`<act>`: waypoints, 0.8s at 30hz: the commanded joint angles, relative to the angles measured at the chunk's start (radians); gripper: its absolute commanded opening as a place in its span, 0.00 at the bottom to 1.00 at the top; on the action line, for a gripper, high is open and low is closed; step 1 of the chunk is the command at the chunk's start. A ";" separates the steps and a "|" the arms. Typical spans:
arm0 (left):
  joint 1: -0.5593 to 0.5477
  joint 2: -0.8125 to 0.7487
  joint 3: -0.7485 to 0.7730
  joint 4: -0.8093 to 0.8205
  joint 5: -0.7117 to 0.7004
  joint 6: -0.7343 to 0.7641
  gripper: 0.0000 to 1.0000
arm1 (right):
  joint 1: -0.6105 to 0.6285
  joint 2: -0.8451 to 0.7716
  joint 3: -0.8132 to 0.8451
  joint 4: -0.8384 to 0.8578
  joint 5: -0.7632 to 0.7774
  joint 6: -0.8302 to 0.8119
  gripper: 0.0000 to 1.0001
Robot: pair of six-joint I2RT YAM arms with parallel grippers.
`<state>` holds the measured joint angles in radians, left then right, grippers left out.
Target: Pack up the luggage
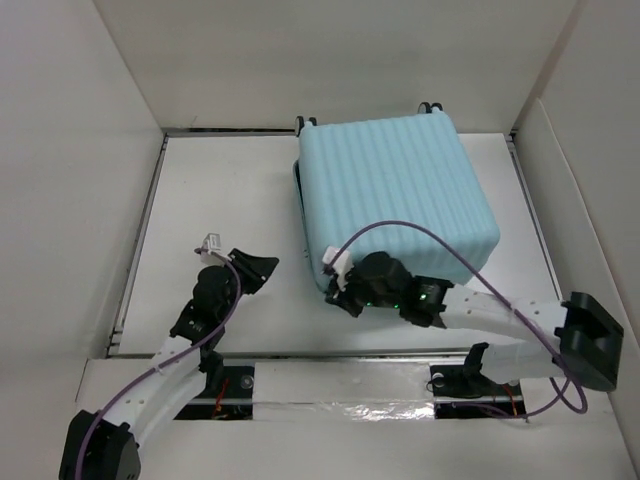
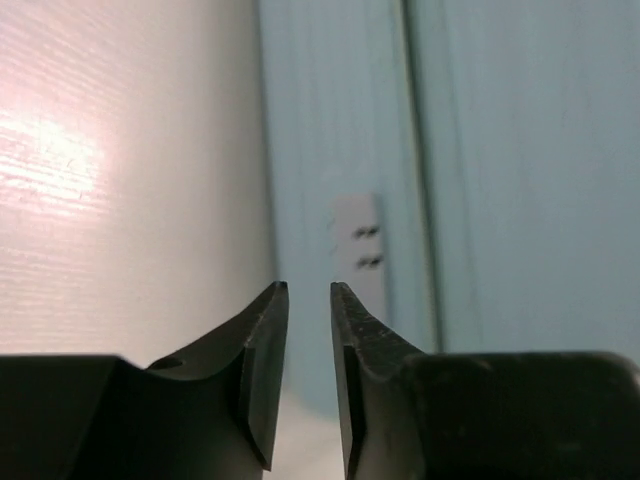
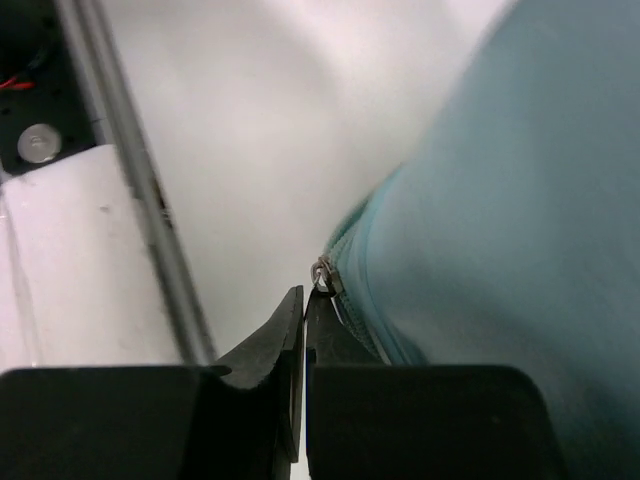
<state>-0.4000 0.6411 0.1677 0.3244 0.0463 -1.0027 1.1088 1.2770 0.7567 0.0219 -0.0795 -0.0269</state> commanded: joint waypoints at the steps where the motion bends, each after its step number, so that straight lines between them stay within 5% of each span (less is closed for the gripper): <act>1: -0.010 -0.005 -0.028 0.007 0.066 0.052 0.20 | -0.318 -0.117 -0.029 0.178 -0.231 0.177 0.00; 5: -0.147 0.118 0.002 0.123 0.058 0.105 0.15 | -0.524 -0.226 -0.048 0.106 -0.315 0.133 0.00; 10: -0.468 0.353 0.200 0.202 -0.261 0.171 0.16 | -0.733 -0.289 -0.072 0.029 -0.359 0.123 0.00; 14: -0.479 0.582 0.286 0.362 -0.212 0.182 0.18 | -0.759 -0.373 -0.126 -0.008 -0.338 0.157 0.00; 20: -0.415 0.614 0.362 0.341 -0.191 0.191 0.22 | -0.627 -0.545 -0.275 -0.019 -0.230 0.263 0.00; 22: -0.320 0.563 0.348 0.317 -0.209 0.162 0.35 | -0.557 -0.591 -0.293 -0.074 -0.192 0.291 0.00; 23: -0.282 0.515 0.349 0.295 -0.218 0.145 0.56 | -0.534 -0.655 -0.312 -0.086 -0.177 0.303 0.00; 24: -0.242 0.500 0.351 0.297 -0.214 0.109 0.65 | -0.512 -0.689 -0.316 -0.127 -0.155 0.323 0.00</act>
<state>-0.7341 1.2369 0.4946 0.5903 -0.1314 -0.8463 0.5209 0.7021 0.4305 -0.1421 -0.2443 0.2134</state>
